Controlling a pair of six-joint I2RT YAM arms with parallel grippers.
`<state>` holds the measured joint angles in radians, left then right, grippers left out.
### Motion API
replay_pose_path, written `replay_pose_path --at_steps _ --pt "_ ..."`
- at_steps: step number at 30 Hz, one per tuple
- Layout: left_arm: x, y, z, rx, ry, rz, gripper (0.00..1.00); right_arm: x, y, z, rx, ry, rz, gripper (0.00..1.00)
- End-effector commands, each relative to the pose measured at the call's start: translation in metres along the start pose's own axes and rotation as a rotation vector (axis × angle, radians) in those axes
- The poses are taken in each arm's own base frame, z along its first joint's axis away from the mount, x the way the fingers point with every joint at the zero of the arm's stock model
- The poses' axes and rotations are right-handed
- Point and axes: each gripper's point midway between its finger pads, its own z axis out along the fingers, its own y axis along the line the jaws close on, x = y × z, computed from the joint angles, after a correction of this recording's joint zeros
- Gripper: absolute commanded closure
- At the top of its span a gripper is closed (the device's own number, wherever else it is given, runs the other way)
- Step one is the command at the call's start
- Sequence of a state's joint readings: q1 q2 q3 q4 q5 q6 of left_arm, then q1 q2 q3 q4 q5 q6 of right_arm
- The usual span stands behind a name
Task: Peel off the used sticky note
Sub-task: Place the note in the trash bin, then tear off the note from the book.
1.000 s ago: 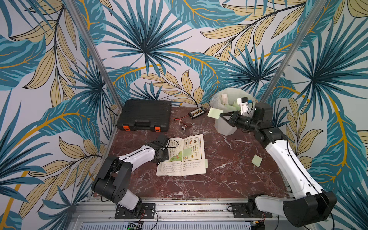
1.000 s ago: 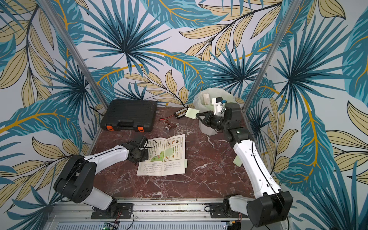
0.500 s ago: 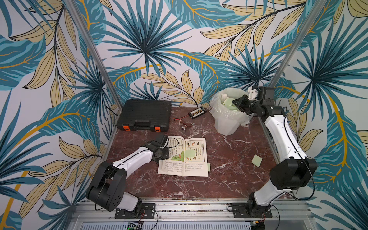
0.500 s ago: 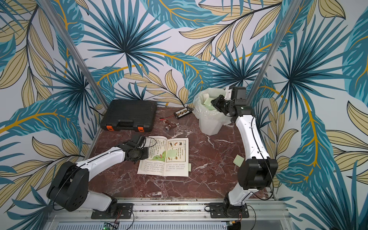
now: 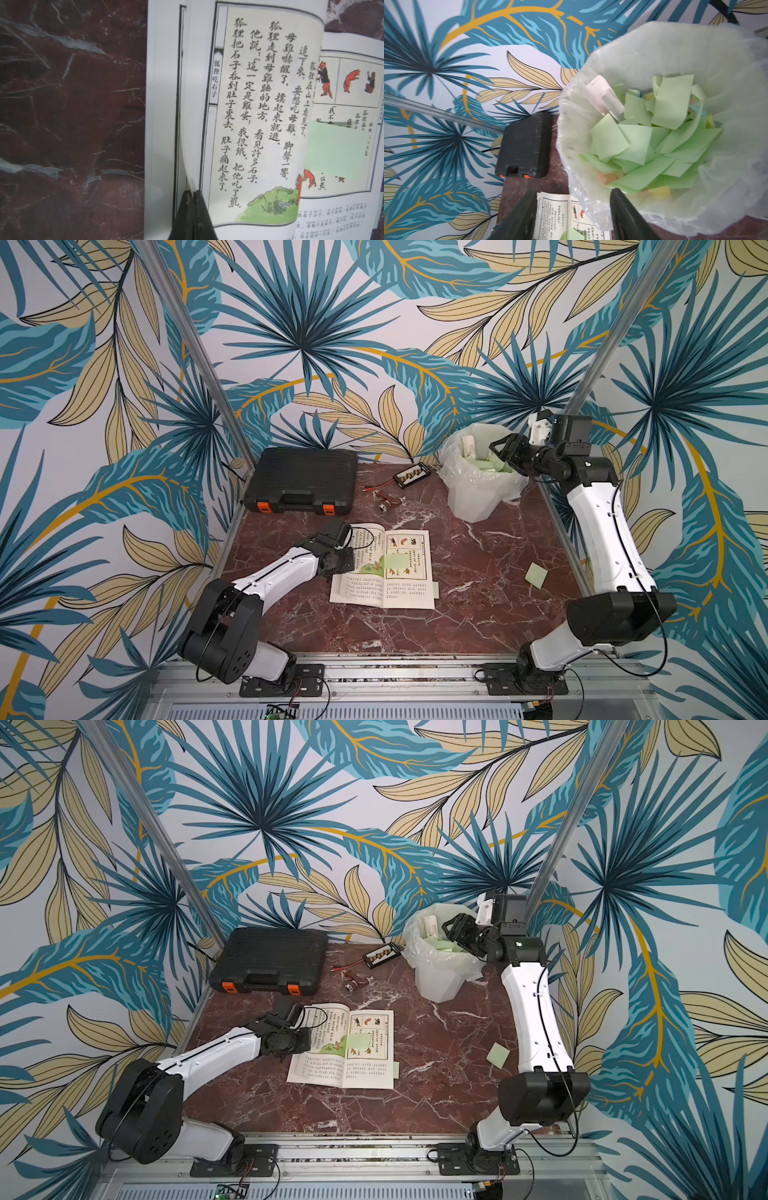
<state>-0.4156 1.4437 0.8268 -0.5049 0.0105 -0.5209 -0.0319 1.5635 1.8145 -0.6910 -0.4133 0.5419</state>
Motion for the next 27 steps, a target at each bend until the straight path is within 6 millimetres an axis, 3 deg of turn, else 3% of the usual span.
replay_pose_path --at_steps 1,6,9,12,17,20,24,27 --pt "-0.003 -0.006 0.0 0.02 -0.002 0.021 1.0 0.024 0.039 -0.008 -0.189 0.053 0.032 0.41" --pt "-0.005 -0.008 -0.001 0.022 -0.007 0.025 1.0 0.076 0.073 -0.007 -0.324 0.127 0.038 0.41" --pt "-0.006 -0.008 -0.001 0.022 -0.008 0.026 1.0 0.117 0.081 0.003 -0.352 0.201 0.035 0.41" --pt "-0.004 -0.009 0.0 0.023 -0.003 0.029 1.0 0.163 0.076 0.018 -0.339 0.287 0.033 0.41" --pt "-0.004 -0.009 0.0 0.023 -0.004 0.028 1.0 0.256 0.03 0.058 -0.235 0.465 0.087 0.43" --pt "-0.004 -0.009 0.001 0.023 -0.004 0.031 1.0 0.3 0.006 0.078 -0.196 0.534 0.11 0.45" --pt "-0.004 -0.009 0.002 0.022 0.001 0.03 1.0 0.344 -0.025 0.095 -0.119 0.616 0.11 0.45" --pt "-0.004 -0.01 0.002 0.022 0.003 0.033 1.0 0.368 -0.035 0.106 -0.102 0.671 0.11 0.46"
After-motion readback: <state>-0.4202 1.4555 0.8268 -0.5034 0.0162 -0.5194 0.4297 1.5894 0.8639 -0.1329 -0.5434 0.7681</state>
